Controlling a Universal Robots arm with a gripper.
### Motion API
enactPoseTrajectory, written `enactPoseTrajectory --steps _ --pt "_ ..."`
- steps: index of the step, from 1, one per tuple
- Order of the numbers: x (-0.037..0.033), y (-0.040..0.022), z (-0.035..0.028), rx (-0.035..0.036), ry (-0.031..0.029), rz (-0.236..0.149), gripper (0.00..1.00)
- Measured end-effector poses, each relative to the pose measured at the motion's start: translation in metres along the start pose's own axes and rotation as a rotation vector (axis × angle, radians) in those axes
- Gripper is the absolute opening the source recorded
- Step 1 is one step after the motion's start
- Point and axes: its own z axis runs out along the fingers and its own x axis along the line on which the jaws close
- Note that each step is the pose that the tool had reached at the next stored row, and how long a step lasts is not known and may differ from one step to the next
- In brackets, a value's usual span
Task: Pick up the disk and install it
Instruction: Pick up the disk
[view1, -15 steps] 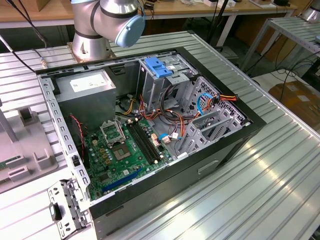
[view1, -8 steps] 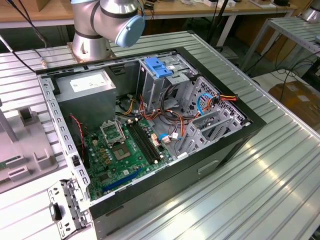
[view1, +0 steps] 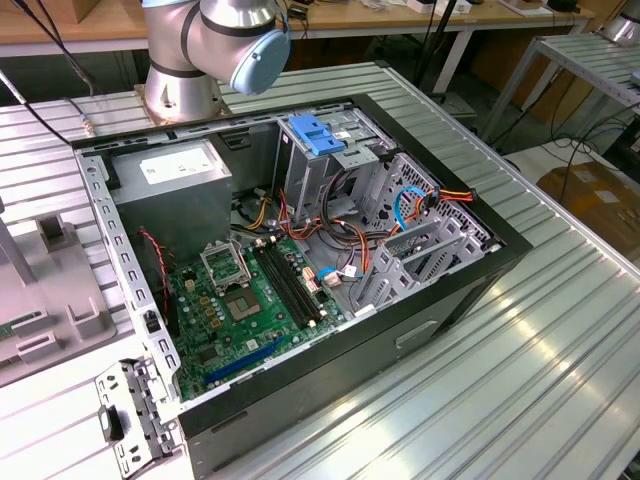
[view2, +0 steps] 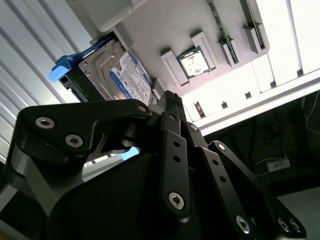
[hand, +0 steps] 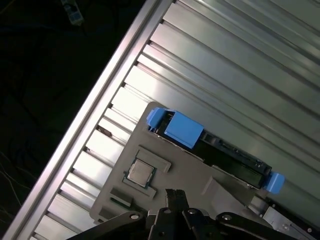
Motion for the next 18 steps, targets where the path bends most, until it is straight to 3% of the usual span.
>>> enactPoseTrajectory --steps 18 --pt "0.0000 0.0000 0.0000 -0.0029 0.0007 -0.109 0.11"
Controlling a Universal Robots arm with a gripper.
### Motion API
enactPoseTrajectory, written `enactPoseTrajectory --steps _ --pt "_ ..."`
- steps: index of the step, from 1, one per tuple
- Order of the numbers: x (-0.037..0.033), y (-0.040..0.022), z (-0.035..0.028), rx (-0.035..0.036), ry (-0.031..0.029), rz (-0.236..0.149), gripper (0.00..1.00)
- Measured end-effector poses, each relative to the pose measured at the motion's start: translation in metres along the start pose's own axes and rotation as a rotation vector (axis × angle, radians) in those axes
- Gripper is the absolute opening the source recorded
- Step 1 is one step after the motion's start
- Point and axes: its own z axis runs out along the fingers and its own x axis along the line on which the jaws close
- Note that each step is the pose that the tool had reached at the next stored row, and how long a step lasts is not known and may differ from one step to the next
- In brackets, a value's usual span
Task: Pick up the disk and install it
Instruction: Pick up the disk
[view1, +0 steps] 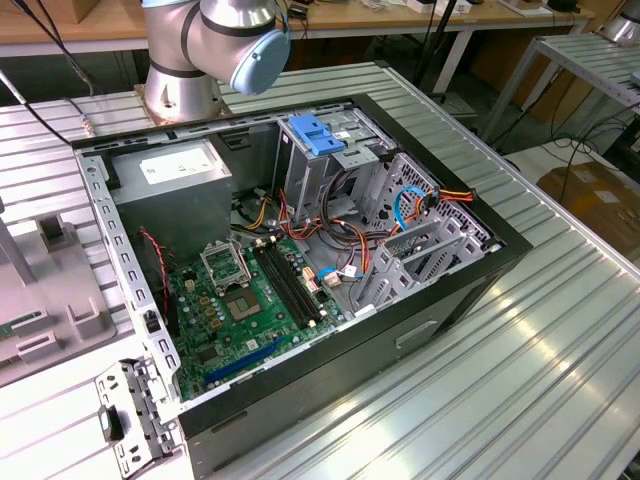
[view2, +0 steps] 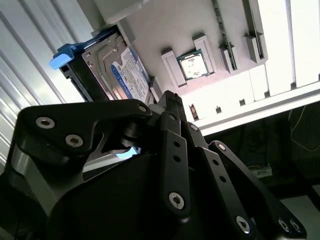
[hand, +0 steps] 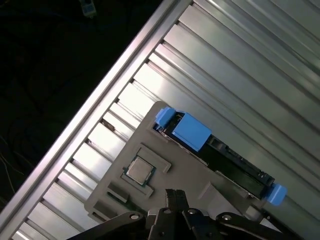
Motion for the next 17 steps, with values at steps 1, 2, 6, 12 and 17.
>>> enactPoseTrajectory --steps 1,2,6,12,17 --pt "0.0000 0.0000 0.0000 -0.0001 0.0000 -0.005 0.11" --pt "0.0000 0.0000 0.0000 -0.0003 0.0000 -0.011 0.11" --pt "0.0000 0.0000 0.0000 -0.0009 0.0002 -0.032 0.11" --pt "0.0000 0.0000 0.0000 -0.0020 0.0005 -0.073 0.11" --pt "0.0000 0.0000 0.0000 -0.0034 0.0009 -0.125 0.11"
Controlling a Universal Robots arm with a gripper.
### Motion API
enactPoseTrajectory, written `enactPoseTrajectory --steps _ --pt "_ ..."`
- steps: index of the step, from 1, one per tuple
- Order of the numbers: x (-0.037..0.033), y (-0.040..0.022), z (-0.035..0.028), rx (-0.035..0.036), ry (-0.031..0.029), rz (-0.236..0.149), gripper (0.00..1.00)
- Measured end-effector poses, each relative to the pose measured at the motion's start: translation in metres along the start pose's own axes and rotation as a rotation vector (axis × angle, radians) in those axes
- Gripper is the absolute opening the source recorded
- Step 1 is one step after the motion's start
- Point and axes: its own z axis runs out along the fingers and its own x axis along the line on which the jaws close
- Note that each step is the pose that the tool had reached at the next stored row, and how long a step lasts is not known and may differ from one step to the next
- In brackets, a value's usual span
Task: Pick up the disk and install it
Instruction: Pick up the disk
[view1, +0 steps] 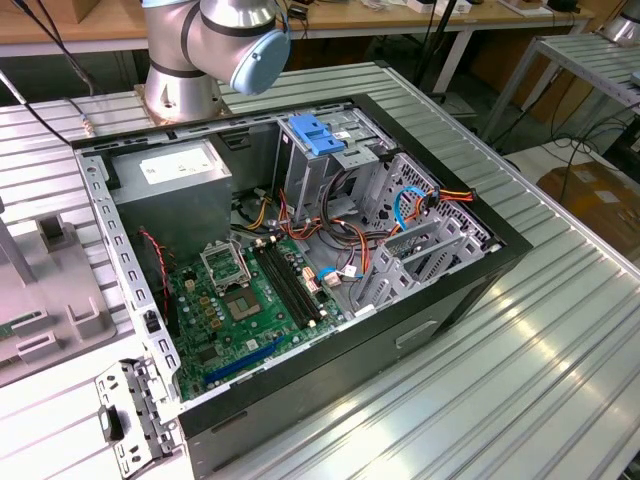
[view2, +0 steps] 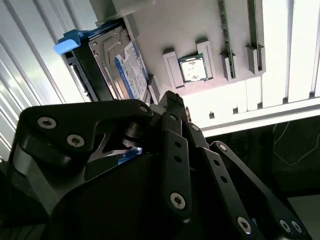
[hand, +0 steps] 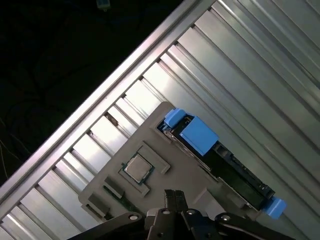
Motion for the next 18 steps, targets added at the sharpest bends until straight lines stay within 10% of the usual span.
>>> enactPoseTrajectory --steps 18 --pt "0.0000 0.0000 0.0000 -0.0051 0.0014 -0.184 0.11"
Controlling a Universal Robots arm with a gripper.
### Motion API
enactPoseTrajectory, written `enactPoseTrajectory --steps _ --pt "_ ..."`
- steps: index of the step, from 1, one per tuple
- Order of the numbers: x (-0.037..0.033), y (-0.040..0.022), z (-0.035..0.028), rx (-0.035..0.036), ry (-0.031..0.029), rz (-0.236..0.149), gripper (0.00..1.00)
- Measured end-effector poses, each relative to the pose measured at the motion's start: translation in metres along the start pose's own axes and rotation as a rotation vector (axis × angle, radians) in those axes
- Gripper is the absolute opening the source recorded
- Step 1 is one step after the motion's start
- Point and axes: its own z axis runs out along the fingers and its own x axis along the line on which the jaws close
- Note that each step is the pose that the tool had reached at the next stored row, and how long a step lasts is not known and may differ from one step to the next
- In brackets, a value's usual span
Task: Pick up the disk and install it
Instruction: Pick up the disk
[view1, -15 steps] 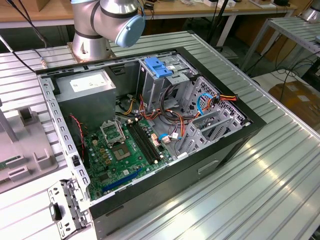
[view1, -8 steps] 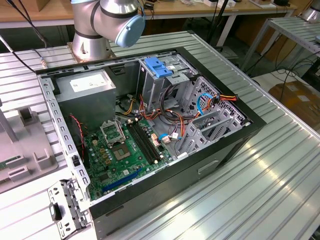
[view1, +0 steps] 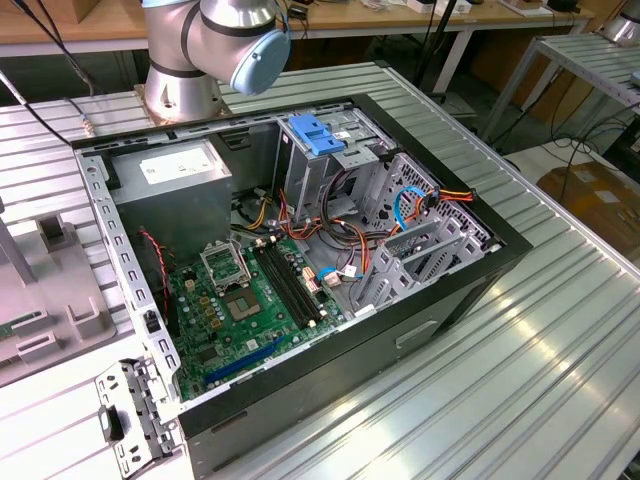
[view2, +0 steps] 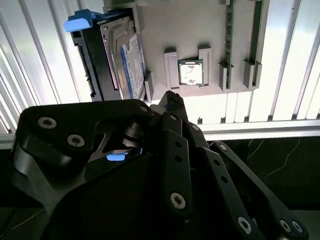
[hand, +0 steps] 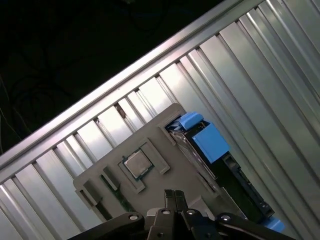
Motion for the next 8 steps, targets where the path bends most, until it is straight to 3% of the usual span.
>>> enactPoseTrajectory --steps 8 --pt "0.0000 0.0000 0.0000 -0.0017 0.0004 -0.063 0.11"
